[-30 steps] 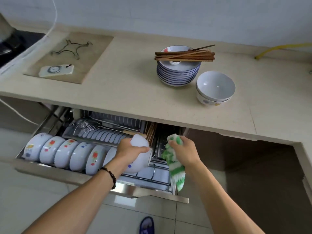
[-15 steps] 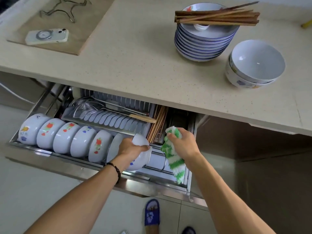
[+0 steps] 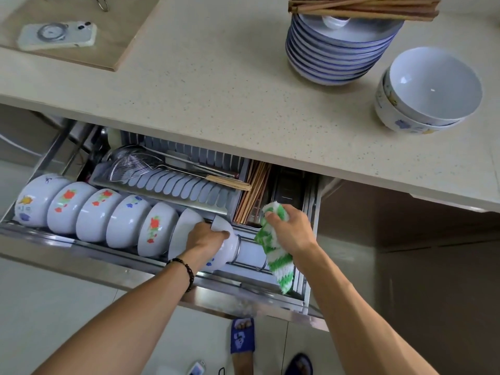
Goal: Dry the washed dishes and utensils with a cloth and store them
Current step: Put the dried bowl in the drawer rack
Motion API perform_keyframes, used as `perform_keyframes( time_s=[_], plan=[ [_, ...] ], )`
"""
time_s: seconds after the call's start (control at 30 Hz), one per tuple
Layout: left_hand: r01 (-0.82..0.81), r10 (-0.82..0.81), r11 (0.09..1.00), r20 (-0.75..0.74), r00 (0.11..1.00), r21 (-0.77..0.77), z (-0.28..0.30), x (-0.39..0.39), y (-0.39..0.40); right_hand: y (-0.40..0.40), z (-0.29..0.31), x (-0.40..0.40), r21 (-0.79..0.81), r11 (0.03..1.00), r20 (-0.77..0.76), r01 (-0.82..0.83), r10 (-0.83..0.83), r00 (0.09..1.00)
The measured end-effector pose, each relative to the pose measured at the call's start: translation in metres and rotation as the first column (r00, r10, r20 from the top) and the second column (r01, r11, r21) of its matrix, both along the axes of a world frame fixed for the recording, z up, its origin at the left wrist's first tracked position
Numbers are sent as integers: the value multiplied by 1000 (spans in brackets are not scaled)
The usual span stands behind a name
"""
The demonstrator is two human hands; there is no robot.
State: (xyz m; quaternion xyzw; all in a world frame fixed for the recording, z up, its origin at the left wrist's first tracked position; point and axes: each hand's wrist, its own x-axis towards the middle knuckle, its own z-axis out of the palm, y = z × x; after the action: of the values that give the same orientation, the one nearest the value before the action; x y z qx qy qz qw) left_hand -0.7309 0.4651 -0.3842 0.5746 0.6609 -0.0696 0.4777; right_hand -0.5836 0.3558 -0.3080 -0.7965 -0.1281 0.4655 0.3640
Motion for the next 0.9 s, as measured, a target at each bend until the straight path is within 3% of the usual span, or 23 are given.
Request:
perform_keyframes(
  time_s=[0.13,0.23,0.4,0.53,0.7,0.9],
  plan=[
    [130,-126,987,-53,991,89,17,0,0,2,13,0,21,999,0,28,-28,1000],
    [261,-252,915,-69,965,308,51,10,-6,0,35,1,54,994,15,95,-96,995],
    [456,-523,596,-112,845,661,122,45,-15,-8,80,17,94,983,119,160,-171,978],
    [519,-624,400,-190,758,756,167,81,-19,-22,122,46,124,958,172,259,-278,945],
    [510,-695,343,-152,703,788,215,137,-29,-47,166,106,208,884,190,418,-456,870],
    [514,-761,380,-56,646,769,235,212,-39,-66,168,187,232,830,253,508,-556,792]
  ],
)
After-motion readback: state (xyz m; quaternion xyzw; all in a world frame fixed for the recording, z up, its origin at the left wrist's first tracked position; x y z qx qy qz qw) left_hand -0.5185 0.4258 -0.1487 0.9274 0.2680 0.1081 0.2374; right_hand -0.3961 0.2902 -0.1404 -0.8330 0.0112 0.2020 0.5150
